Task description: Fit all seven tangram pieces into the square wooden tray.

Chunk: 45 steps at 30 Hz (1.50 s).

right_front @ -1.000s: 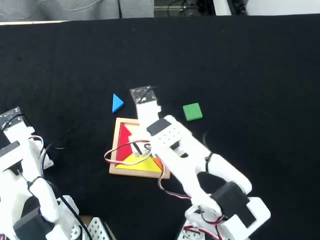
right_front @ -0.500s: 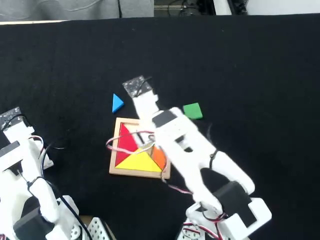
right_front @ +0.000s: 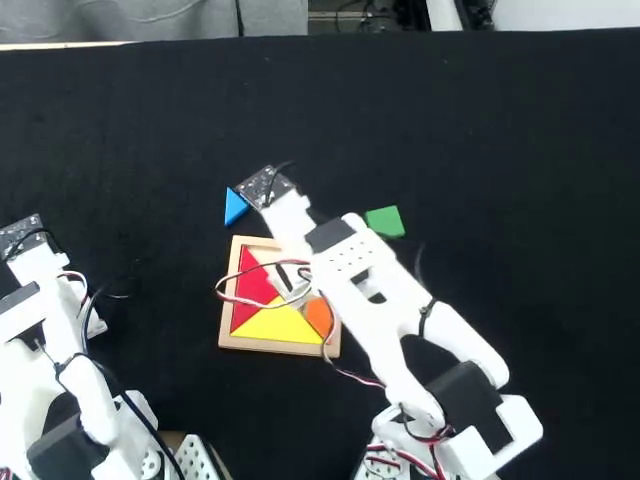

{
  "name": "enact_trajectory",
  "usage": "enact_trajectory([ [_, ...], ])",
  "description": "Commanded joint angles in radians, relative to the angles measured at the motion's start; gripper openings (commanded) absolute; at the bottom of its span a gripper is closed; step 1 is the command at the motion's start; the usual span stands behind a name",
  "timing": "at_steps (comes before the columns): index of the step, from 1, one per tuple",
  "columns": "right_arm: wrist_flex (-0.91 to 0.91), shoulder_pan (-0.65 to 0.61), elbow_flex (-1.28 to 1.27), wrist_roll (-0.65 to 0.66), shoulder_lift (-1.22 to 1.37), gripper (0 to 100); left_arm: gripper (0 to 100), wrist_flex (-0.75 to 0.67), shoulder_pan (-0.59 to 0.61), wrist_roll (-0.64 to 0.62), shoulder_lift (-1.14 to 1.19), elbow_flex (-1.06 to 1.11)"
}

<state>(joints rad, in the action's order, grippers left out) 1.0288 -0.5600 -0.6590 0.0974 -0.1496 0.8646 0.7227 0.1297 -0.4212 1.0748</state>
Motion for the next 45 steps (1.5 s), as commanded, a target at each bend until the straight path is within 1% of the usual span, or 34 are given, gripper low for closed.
enact_trajectory([
  [1, 0.005, -0.017, 0.044, 0.005, 0.002, 12.0, 3, -0.011, -0.004, 0.006, -0.025, 0.001],
  [5, -0.002, -0.017, 0.056, 0.005, 0.088, 12.0, 3, -0.011, -0.004, 0.006, -0.025, 0.001],
  [11, 0.008, -0.017, 0.153, 0.006, 0.263, 11.9, 3, -0.011, -0.004, 0.006, -0.025, 0.001],
  [14, 0.008, -0.018, 0.196, 0.014, 0.294, 8.3, 3, -0.011, -0.004, 0.006, -0.025, 0.001],
  [17, 0.012, -0.025, 0.206, 0.014, 0.292, 5.7, 3, -0.011, -0.004, 0.006, -0.025, 0.001],
  [23, 0.071, -0.029, 0.205, 0.015, 0.298, 5.7, 3, -0.011, -0.004, 0.006, -0.025, 0.001],
  [28, 0.135, 0.029, 0.174, 0.078, 0.292, 5.5, 3, -0.011, -0.004, 0.006, -0.025, 0.001],
  [31, 0.132, 0.074, 0.148, 0.084, 0.292, 5.4, 3, -0.011, -0.004, 0.006, -0.025, 0.001],
  [33, 0.135, 0.081, 0.147, 0.084, 0.291, 5.4, 3, -0.011, -0.004, 0.006, -0.025, 0.001],
  [35, 0.132, 0.068, 0.151, 0.084, 0.262, 5.4, 3, -0.011, -0.004, 0.006, -0.025, 0.001],
  [40, 0.124, -0.026, 0.183, 0.084, 0.131, 5.4, 3, -0.011, -0.004, 0.006, -0.025, 0.001],
  [45, 0.106, -0.015, 0.252, 0.08, 0.147, 5.4, 3, -0.011, -0.004, 0.006, -0.025, 0.001],
])
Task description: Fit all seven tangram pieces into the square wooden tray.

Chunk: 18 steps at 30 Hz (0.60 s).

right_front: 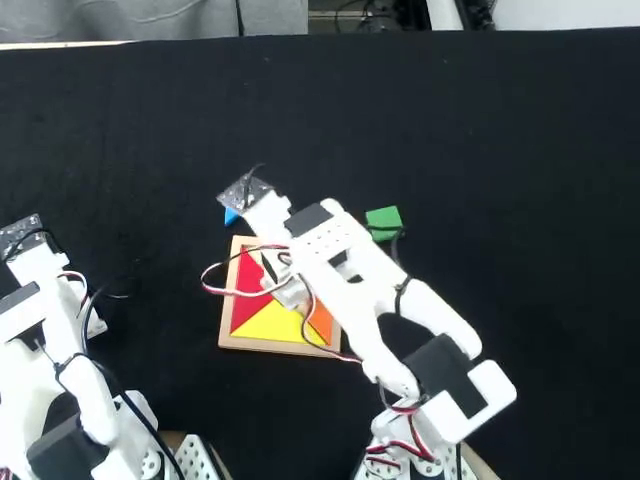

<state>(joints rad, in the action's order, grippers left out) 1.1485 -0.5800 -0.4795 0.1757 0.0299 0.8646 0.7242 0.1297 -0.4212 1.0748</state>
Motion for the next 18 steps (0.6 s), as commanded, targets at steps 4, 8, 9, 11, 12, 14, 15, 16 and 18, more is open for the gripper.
enact_trajectory([
  [4, -0.006, 0.008, 0.134, 0.003, 0.074, 5.4, 3, -0.011, -0.005, 0.006, -0.025, 0.001],
  [8, -0.005, 0.003, 0.206, -0.002, 0.188, 5.3, 3, -0.011, -0.005, 0.006, -0.025, 0.001],
  [9, -0.003, 0.003, 0.228, -0.002, 0.203, 5.3, 3, -0.011, -0.005, 0.006, -0.025, 0.001],
  [11, 0.014, 0.006, 0.272, -0.002, 0.219, 5.3, 3, -0.011, -0.005, 0.006, -0.025, 0.001],
  [12, 0.018, 0.008, 0.292, -0.002, 0.222, 5.3, 3, -0.011, -0.005, 0.006, -0.025, 0.001],
  [14, 0.023, 0.009, 0.326, -0.002, 0.223, 5.3, 3, -0.011, -0.005, 0.006, -0.025, 0.001],
  [15, 0.021, 0.009, 0.338, -0.002, 0.223, 5.3, 3, -0.011, -0.005, 0.006, -0.025, 0.001],
  [16, 0.021, 0.009, 0.348, -0.002, 0.225, 5.3, 3, -0.011, -0.005, 0.006, -0.025, 0.001],
  [18, 0.023, 0.009, 0.36, 0.003, 0.222, 5.3, 3, -0.011, -0.005, 0.006, -0.025, 0.001],
])
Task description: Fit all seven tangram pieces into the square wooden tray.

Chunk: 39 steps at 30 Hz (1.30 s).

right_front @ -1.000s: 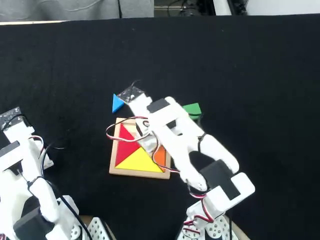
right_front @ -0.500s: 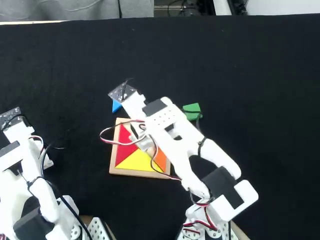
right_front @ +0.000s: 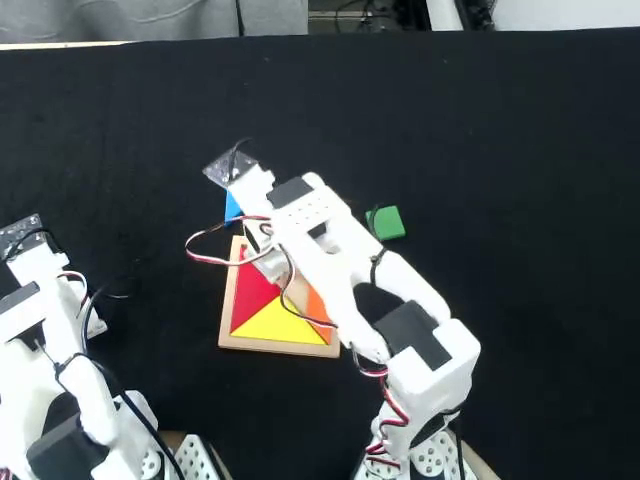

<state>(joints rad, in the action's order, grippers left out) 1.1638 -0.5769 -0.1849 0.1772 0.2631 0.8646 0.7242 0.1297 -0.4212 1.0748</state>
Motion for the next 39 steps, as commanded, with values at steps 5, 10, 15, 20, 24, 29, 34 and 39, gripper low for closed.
enact_trajectory([
  [5, 0.008, 0.005, 0.079, 0.06, -0.002, 5.7, 3, -0.011, -0.005, 0.006, -0.025, 0.001],
  [10, 0.023, 0.005, 0.076, 0.051, -0.002, 12.8, 3, -0.011, -0.005, 0.006, -0.025, 0.001],
  [15, 0.038, -0.017, 0.074, 0.037, -0.001, 19.0, 3, -0.011, -0.005, 0.006, -0.025, 0.001],
  [20, 0.034, -0.035, 0.07, 0.032, 0.018, 19.0, 3, -0.011, -0.005, 0.006, -0.025, 0.001],
  [24, 0.034, -0.064, 0.071, 0.032, 0.047, 19.0, 3, -0.011, -0.005, 0.006, -0.025, 0.001],
  [29, 0.002, -0.068, 0.071, 0.032, 0.082, 19.0, 3, -0.011, -0.005, 0.006, -0.025, 0.001],
  [34, -0.002, -0.054, 0.073, 0.034, 0.093, 17.9, 3, -0.011, -0.005, 0.006, -0.025, 0.001],
  [39, 0.008, -0.052, 0.101, 0.038, 0.097, 15.9, 3, -0.011, -0.005, 0.006, -0.025, 0.001],
])
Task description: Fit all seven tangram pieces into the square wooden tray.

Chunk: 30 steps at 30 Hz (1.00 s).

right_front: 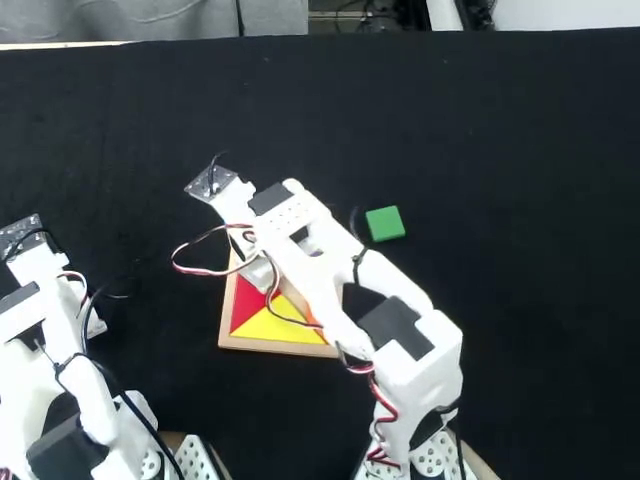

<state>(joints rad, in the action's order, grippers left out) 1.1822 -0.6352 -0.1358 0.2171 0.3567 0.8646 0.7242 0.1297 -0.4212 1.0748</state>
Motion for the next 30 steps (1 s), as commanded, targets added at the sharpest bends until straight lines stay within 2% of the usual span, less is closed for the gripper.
enact_trajectory([
  [1, -0.011, 0.014, 0.058, -0.002, 0.004, 15.9, 3, -0.011, -0.005, 0.006, -0.025, 0.001],
  [21, -0.055, 0.026, 0.065, 0.002, 0.074, 15.9, 3, -0.011, -0.005, 0.006, -0.025, 0.001],
  [30, 0.015, 0.029, 0.117, 0.028, 0.099, 15.8, 3, -0.011, -0.004, 0.006, -0.025, 0.001],
])
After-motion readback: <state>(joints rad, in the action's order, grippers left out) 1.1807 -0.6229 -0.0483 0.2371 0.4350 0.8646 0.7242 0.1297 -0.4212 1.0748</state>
